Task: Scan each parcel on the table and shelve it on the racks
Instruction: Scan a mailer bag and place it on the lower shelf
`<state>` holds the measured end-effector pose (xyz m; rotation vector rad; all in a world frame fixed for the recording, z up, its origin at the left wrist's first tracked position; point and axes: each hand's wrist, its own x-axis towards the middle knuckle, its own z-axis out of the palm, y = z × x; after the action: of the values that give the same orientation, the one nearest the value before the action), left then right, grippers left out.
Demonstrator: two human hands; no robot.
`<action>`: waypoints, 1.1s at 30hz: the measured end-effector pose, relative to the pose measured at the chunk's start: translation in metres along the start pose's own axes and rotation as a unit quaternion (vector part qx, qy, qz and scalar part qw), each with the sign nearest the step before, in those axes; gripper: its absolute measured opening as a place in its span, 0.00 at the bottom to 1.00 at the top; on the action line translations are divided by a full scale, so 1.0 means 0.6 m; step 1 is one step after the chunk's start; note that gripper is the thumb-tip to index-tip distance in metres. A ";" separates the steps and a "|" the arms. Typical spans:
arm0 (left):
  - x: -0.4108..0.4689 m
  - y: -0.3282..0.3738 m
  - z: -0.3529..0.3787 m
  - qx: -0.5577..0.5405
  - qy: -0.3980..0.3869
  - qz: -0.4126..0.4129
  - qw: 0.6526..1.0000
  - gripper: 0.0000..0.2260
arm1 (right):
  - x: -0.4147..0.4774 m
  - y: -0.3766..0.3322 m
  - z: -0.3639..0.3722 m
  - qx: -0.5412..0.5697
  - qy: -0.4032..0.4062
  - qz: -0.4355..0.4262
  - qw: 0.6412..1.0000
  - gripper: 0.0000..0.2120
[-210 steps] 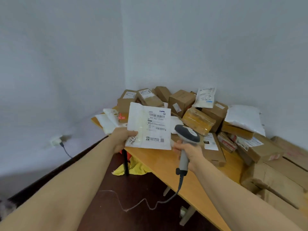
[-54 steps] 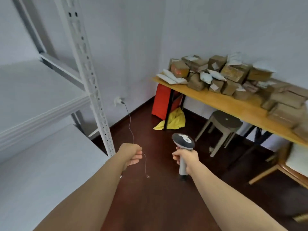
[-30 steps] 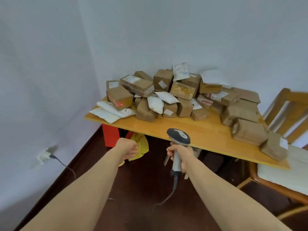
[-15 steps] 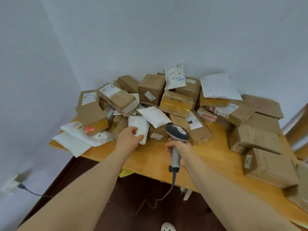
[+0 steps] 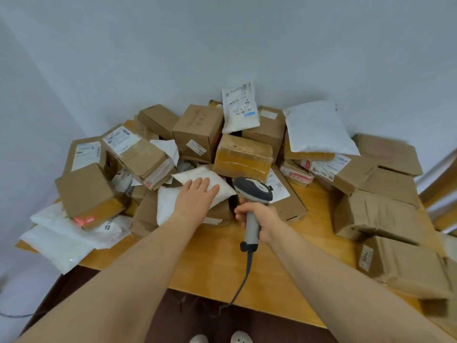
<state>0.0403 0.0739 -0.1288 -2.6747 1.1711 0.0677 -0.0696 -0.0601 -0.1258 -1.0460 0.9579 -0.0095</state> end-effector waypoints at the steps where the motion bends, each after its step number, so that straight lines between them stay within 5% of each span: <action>1: 0.000 -0.005 -0.004 0.002 0.023 0.019 1.000 0.30 | -0.001 -0.003 0.001 -0.001 0.001 0.000 1.000 0.08; 4: -0.007 -0.030 -0.027 -0.079 0.207 0.044 0.974 0.26 | -0.011 -0.017 0.005 0.002 0.009 -0.007 1.000 0.08; 6: -0.009 -0.053 -0.050 -0.223 0.289 -0.016 0.931 0.19 | -0.021 -0.031 0.010 0.019 0.008 -0.011 1.000 0.06; 8: -0.018 -0.069 -0.090 -0.438 0.250 -0.111 0.856 0.13 | -0.030 -0.045 0.021 0.034 0.006 -0.023 0.999 0.05; 10: -0.031 -0.086 -0.122 -0.617 0.193 -0.200 0.736 0.12 | -0.038 -0.059 0.037 0.048 0.000 -0.043 0.998 0.04; 13: -0.052 -0.109 -0.135 -0.732 0.140 -0.262 0.613 0.07 | -0.052 -0.076 0.062 0.061 -0.013 -0.079 0.995 0.06; 16: -0.068 -0.127 -0.127 -0.763 0.133 -0.275 0.570 0.05 | -0.066 -0.085 0.080 0.075 -0.027 -0.091 0.993 0.13; 28: -0.113 -0.163 -0.129 -0.847 0.091 -0.255 0.458 0.08 | -0.085 -0.091 0.122 0.053 0.011 -0.115 0.992 0.14; 33: -0.122 -0.187 -0.144 -0.856 0.080 -0.228 0.458 0.08 | -0.087 -0.089 0.124 0.038 -0.008 -0.121 0.992 0.14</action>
<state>0.0682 0.1815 -0.0145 -4.4686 -0.2663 1.8744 -0.0293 -0.0126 -0.0407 -1.0854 0.8045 -0.2364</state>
